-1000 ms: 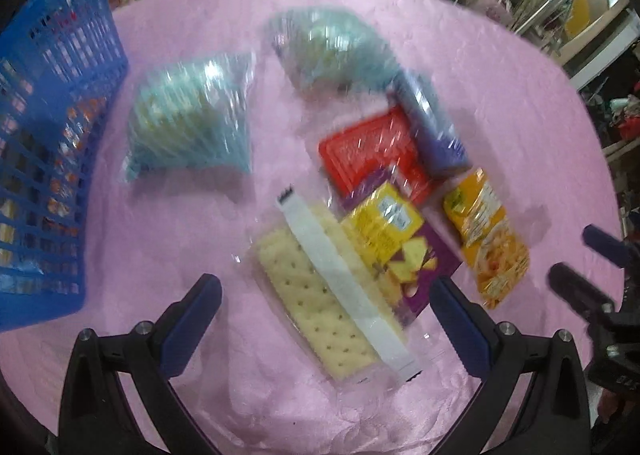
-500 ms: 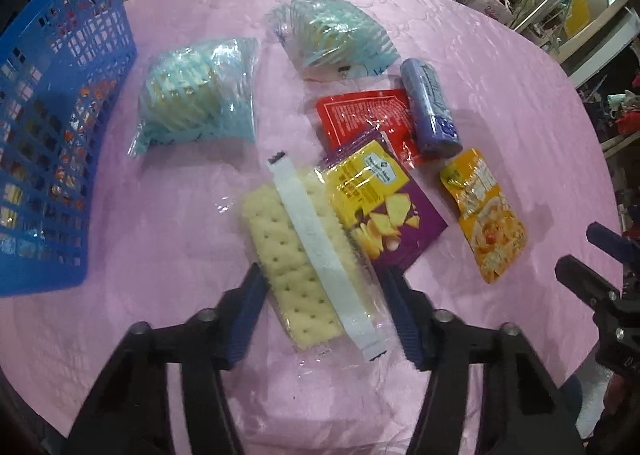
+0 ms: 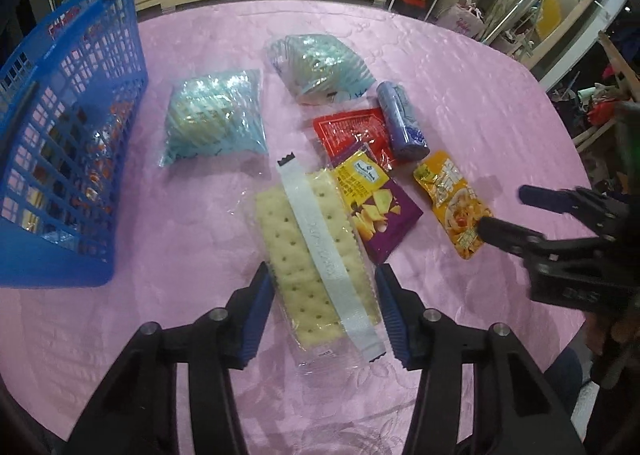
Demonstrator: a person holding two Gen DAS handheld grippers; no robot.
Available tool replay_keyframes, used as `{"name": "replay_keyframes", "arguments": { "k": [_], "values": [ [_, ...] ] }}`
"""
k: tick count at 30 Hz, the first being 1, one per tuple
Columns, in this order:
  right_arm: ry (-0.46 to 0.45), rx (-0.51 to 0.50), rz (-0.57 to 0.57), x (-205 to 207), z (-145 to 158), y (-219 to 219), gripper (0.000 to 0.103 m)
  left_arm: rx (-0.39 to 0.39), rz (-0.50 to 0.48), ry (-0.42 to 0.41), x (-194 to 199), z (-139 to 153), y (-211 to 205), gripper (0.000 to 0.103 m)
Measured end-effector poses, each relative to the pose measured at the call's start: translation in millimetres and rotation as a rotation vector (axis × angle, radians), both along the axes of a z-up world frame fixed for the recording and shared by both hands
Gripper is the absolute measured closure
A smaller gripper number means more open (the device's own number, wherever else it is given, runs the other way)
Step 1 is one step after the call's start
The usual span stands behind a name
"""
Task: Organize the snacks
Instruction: 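Close the left tool on the cracker pack while the right tool grasps the yellow noodle pouch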
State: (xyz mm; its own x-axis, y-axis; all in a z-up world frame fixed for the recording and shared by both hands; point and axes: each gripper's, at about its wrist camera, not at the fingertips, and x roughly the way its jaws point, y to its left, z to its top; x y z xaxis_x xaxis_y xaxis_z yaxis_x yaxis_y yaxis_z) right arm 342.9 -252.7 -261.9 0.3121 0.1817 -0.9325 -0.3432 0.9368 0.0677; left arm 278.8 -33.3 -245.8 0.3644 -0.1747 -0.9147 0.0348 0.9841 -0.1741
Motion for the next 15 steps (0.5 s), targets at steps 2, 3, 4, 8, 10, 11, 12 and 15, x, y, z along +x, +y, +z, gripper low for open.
{"name": "replay_keyframes", "arguments": {
  "k": [2, 3, 4, 8, 10, 11, 12, 15],
  "values": [
    [0.000, -0.015, 0.010, 6, -7, 5, 0.020, 0.006, 0.001, -0.012, 1, 2, -1, 0.055],
    [-0.002, -0.031, 0.015, 8, -9, 8, 0.020, 0.007, 0.000, -0.015, 2, 4, -2, 0.055],
    [-0.005, -0.056, 0.021, 11, -13, 11, 0.020, 0.006, 0.000, -0.014, 3, 5, -2, 0.055],
    [-0.029, -0.078, 0.038, 18, -22, 19, 0.018, 0.005, 0.006, -0.005, 16, 0, -6, 0.055],
    [-0.047, -0.071, 0.047, 17, -23, 20, 0.017, 0.002, 0.008, -0.001, 18, -3, -5, 0.055],
    [-0.040, -0.073, 0.055, 17, -24, 21, 0.017, 0.001, 0.005, 0.000, 19, -5, -5, 0.055],
    [-0.031, -0.077, 0.067, 17, -24, 23, 0.017, 0.002, 0.001, 0.001, 19, -5, -6, 0.055],
    [-0.043, -0.079, 0.089, 11, -24, 24, 0.022, 0.002, -0.010, 0.001, 20, -7, -8, 0.055]
  ]
}}
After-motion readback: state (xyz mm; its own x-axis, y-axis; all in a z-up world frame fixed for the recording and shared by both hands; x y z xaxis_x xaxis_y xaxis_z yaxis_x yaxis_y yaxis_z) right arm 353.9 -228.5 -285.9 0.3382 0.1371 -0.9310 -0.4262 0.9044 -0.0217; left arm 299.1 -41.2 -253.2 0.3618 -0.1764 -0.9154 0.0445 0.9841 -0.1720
